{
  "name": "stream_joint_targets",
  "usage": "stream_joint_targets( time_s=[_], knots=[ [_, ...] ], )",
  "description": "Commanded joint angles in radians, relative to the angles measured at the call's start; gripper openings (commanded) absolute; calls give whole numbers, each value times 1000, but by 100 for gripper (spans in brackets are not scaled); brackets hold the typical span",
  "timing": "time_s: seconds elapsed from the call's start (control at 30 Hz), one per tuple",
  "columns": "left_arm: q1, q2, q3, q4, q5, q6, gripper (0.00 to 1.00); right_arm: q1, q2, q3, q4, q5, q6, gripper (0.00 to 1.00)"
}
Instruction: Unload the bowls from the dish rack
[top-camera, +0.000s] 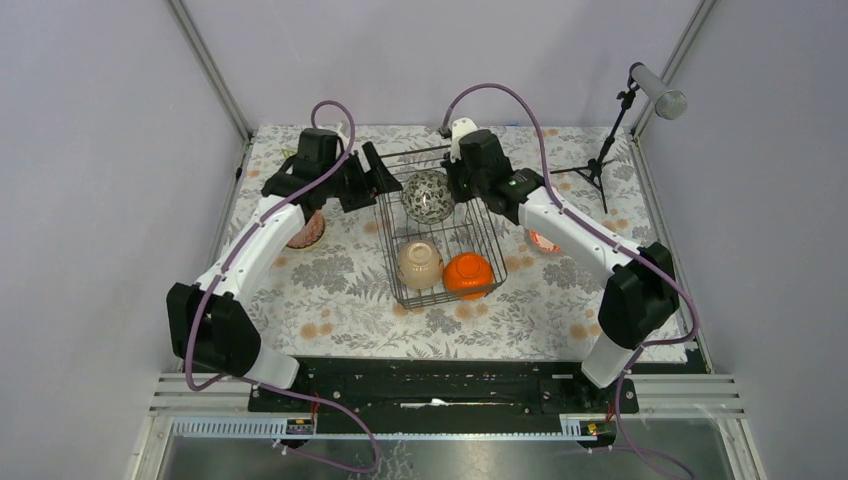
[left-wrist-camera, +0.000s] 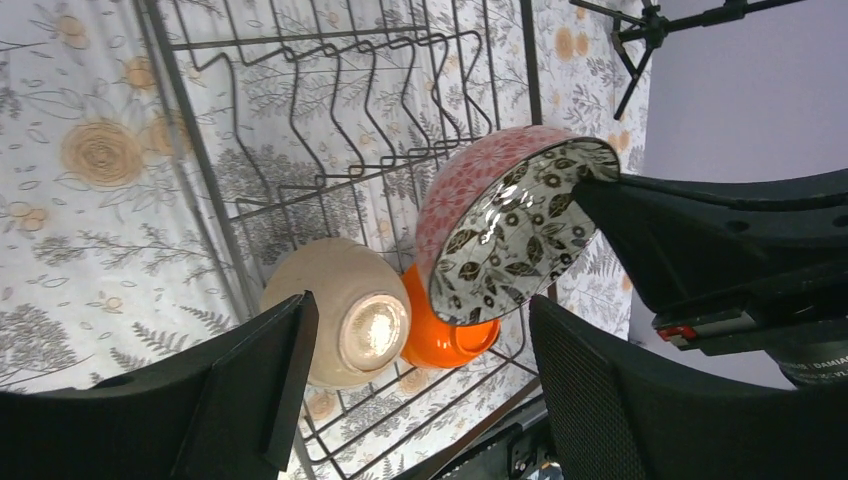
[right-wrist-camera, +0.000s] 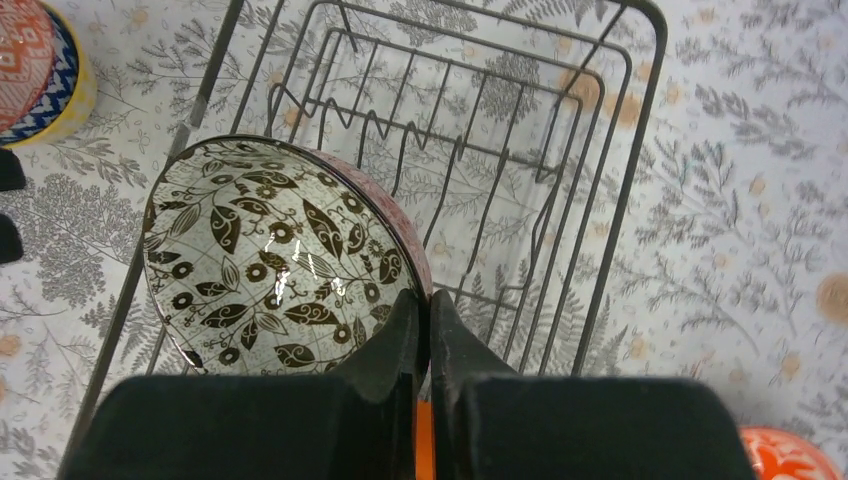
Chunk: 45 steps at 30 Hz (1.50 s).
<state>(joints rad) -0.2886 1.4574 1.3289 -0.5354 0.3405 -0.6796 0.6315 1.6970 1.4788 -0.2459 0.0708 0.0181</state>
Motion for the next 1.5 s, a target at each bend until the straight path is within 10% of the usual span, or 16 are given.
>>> stream_joint_targets(
  time_s=[0.0,1.1,1.47],
  knots=[
    [-33,11,39,84,22,-30,81,20,-13,127,-102,91,178,0],
    [-176,158,123,57,-124,6,21,20,20,226,-344,86,453,0],
    [-194,167,122,43,-154,10,26,19,-15,178,-300,65,436,0]
  ],
)
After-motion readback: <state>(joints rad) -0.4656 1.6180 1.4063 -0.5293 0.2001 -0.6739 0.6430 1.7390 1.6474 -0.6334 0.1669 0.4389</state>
